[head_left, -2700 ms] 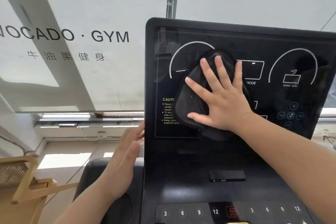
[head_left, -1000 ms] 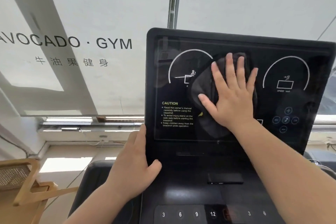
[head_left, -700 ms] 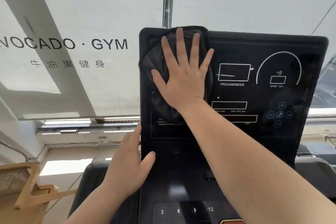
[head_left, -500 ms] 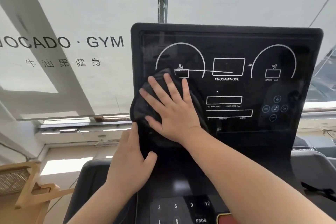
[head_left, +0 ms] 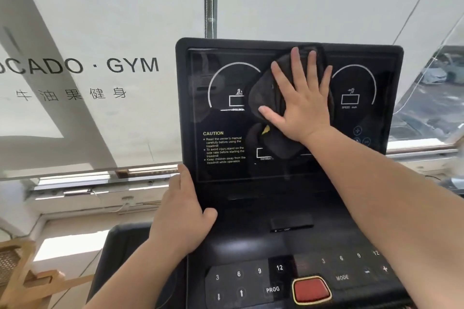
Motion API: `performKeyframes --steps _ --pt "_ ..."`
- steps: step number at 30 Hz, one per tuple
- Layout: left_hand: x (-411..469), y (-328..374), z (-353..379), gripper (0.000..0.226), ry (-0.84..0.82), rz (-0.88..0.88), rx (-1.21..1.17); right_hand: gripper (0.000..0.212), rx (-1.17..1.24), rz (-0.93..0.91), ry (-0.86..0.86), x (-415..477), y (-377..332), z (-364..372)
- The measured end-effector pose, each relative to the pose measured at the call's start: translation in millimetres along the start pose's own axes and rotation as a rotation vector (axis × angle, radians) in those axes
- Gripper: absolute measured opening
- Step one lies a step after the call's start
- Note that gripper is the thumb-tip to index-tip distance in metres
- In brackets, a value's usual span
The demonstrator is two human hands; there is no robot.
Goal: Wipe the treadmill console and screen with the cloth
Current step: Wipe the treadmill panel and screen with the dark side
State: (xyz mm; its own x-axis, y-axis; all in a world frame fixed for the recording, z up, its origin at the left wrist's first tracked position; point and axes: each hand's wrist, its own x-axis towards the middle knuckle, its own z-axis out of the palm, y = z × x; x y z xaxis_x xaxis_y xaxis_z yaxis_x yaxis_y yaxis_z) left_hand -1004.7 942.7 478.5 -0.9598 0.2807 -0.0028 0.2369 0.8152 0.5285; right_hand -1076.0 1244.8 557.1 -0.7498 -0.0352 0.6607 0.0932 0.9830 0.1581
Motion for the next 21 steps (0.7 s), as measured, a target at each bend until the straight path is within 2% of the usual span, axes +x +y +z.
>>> performKeyframes --steps 3,5,9,12,17,21 --pt "-1 6 2 0.107 0.001 -0.024 0.002 0.091 0.025 0.114 -0.014 25 -22 -8" --pt "-1 13 5 0.106 0.011 -0.055 0.005 0.089 0.027 0.078 -0.006 20 -39 -6" --pt "-2 24 12 0.112 0.043 -0.117 0.031 0.085 0.015 -0.28 -0.007 -29 -65 13" --pt "0 31 19 0.119 0.08 -0.17 0.06 0.081 0.005 -0.474 -0.039 -73 -61 30" --pt "8 49 36 0.122 0.151 -0.263 0.117 0.078 -0.009 -0.674 -0.047 -101 -8 40" --pt "9 65 47 0.115 0.282 -0.203 0.174 0.081 -0.021 -0.714 -0.025 -92 40 37"
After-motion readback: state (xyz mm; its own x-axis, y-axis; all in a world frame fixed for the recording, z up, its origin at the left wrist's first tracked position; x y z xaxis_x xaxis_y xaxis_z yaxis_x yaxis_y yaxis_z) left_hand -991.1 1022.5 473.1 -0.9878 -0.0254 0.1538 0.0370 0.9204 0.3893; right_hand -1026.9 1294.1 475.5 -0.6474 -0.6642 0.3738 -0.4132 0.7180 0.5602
